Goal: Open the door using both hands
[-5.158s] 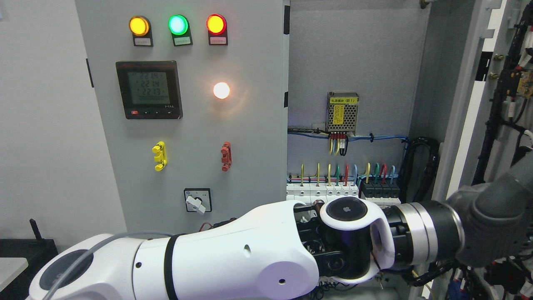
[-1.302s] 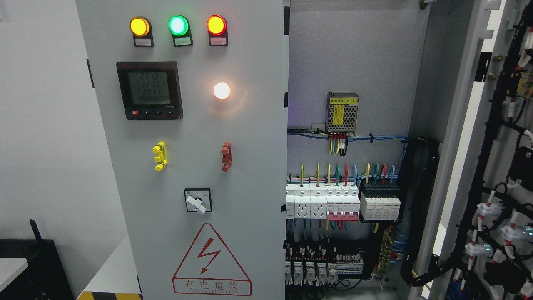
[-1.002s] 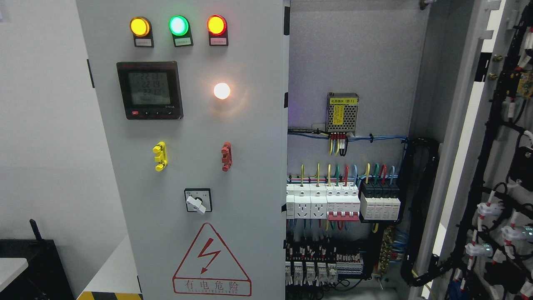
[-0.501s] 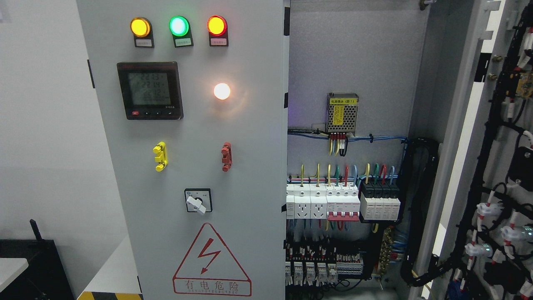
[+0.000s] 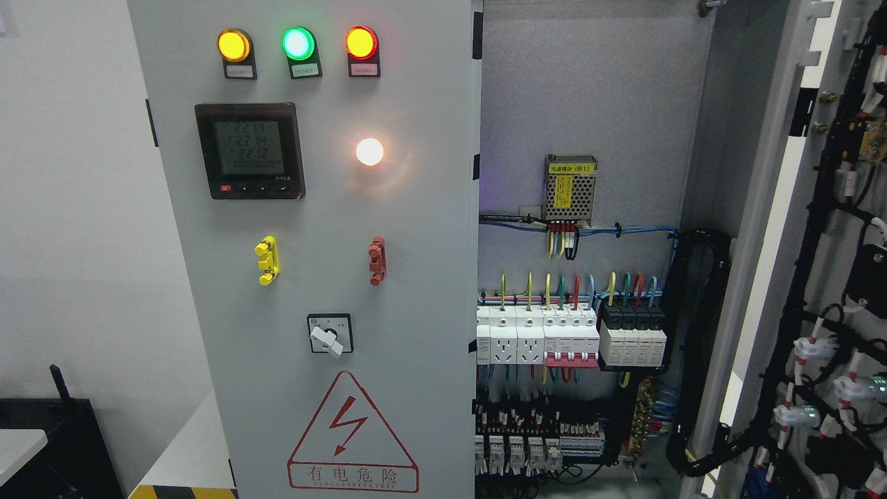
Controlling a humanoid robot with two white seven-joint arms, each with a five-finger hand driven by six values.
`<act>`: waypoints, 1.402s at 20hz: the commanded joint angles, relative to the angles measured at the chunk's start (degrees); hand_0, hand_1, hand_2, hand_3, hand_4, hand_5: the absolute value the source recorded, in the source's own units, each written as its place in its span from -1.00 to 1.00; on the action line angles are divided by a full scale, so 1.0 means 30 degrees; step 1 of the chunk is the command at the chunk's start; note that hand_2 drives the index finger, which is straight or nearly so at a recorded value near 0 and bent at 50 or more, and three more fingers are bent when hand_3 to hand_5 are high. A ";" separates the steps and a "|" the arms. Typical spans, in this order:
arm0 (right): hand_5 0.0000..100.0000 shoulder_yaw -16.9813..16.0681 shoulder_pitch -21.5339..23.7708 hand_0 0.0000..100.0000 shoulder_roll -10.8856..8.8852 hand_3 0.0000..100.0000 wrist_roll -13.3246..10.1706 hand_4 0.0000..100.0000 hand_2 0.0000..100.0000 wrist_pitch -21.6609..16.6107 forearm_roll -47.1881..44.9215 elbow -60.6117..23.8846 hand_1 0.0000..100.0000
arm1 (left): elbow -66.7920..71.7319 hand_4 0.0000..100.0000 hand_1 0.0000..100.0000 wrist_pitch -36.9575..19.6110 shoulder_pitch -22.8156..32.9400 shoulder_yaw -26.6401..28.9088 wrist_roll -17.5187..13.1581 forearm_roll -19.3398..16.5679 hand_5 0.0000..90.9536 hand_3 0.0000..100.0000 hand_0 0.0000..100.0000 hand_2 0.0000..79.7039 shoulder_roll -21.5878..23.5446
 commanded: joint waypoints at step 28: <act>-1.00 -0.0029 0.2650 -0.23 -0.1316 -1.00 0.0012 -1.00 -1.00 -0.0032 -0.0058 -0.6929 -1.00 | 1.8088 -1.00 -1.00 0.1233 -0.5535 0.0492 0.5990 -0.7106 -1.00 -1.00 -1.00 -1.00 -0.6625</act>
